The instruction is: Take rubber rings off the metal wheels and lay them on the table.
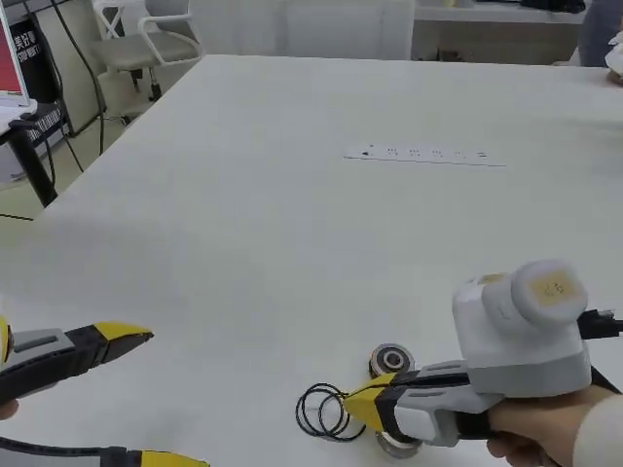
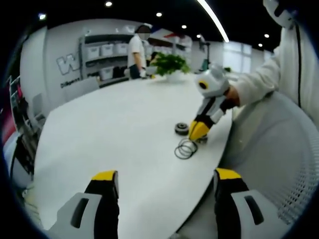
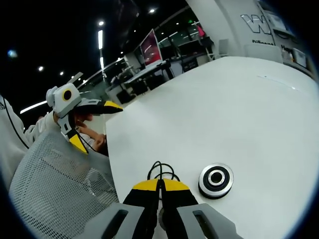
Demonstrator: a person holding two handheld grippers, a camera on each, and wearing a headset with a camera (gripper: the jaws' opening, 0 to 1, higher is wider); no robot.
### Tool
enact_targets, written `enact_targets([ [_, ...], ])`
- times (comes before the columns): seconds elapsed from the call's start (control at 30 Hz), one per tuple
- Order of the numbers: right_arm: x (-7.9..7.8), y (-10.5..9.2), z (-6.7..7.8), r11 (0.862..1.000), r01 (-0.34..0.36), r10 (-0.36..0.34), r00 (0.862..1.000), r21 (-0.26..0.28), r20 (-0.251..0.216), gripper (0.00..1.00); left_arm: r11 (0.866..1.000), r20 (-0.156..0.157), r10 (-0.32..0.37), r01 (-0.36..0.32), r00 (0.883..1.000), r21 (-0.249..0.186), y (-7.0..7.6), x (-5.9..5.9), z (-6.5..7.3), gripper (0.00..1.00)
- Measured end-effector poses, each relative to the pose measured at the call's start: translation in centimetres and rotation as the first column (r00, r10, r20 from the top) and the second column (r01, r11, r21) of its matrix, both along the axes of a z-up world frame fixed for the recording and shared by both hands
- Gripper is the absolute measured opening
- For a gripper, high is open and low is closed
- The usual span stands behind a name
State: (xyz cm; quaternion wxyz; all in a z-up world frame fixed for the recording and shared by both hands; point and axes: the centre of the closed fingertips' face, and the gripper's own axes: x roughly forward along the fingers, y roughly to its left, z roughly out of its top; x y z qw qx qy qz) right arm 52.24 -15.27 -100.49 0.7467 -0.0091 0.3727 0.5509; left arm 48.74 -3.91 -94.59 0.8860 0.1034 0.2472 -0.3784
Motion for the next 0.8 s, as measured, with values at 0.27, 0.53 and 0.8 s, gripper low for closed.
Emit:
enact_targets([
  [0.27, 0.15, -0.08, -0.46, 0.999, -0.020, 0.022, 0.998, -0.045, 0.052, 0.00, 1.000, 0.013, -0.001, 0.001, 1.000, -0.014, -0.35, 0.24, 0.45, 0.79],
  [0.53, 0.44, -0.26, -0.60, 0.998, -0.024, 0.030, 0.996, -0.065, 0.089, 0.05, 1.000, 0.012, 0.000, 0.000, 1.000, -0.013, -0.44, 0.22, 0.40, 0.79],
  [0.8, 0.61, -0.41, -0.14, 0.997, -0.030, 0.037, 0.993, -0.066, 0.114, 0.06, 1.000, 0.016, 0.002, -0.002, 1.000, -0.011, -0.38, 0.30, 0.52, 0.79],
])
